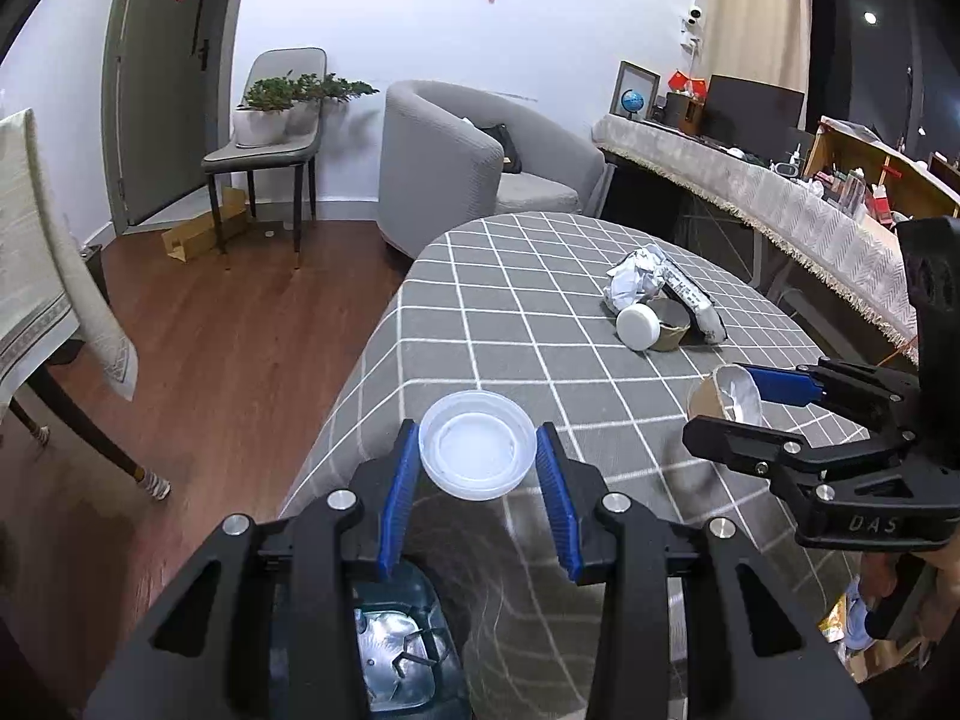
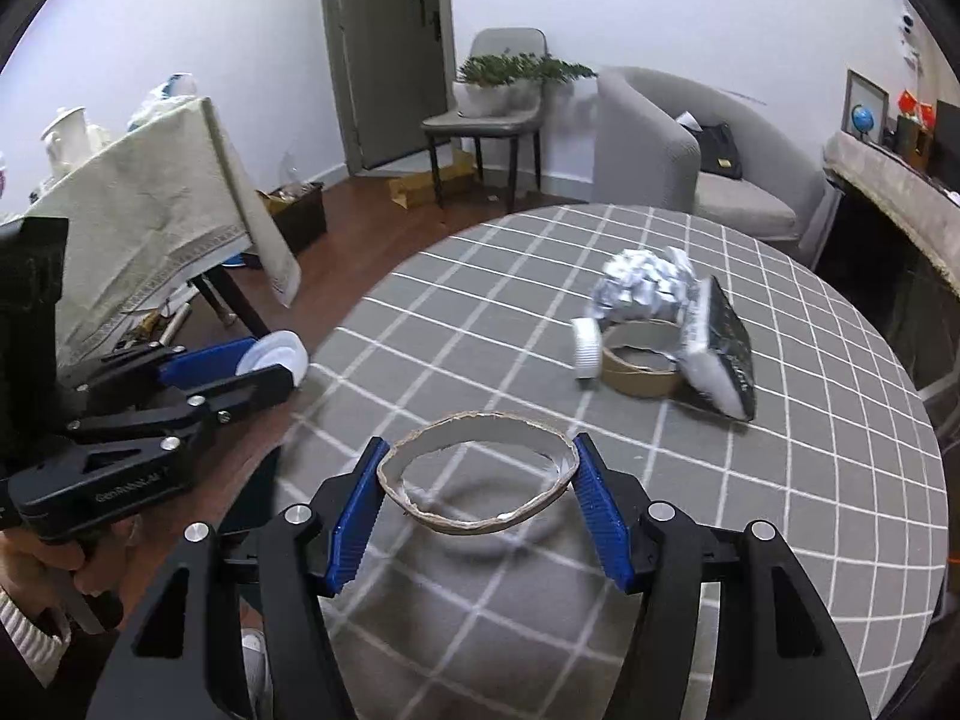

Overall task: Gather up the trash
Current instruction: 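Carry the lid and cardboard ring with both tools over the teal bin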

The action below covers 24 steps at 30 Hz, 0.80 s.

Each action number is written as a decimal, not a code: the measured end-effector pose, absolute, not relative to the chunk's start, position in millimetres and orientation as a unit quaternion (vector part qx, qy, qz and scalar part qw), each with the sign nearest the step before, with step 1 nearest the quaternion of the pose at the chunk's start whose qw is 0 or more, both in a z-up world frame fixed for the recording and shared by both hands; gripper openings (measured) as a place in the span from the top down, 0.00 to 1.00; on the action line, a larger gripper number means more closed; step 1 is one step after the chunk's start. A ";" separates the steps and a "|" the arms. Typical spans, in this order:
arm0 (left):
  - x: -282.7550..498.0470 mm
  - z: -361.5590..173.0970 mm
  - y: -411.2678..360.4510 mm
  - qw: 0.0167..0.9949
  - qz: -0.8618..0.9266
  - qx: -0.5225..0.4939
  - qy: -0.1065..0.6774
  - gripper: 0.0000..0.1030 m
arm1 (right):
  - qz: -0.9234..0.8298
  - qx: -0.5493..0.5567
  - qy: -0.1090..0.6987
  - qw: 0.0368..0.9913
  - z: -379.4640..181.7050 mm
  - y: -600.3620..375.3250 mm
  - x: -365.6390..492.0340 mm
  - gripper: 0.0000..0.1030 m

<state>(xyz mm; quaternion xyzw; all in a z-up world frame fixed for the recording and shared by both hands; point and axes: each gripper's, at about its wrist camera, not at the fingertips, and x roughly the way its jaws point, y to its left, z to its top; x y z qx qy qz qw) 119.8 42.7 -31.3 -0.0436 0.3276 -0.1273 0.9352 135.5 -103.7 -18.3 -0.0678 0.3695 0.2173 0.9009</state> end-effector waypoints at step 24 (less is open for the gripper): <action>77.6 -59.2 115.0 0.928 -0.067 -0.063 0.361 0.59 | 0.281 -0.049 0.346 0.894 -21.2 -30.8 93.8 0.39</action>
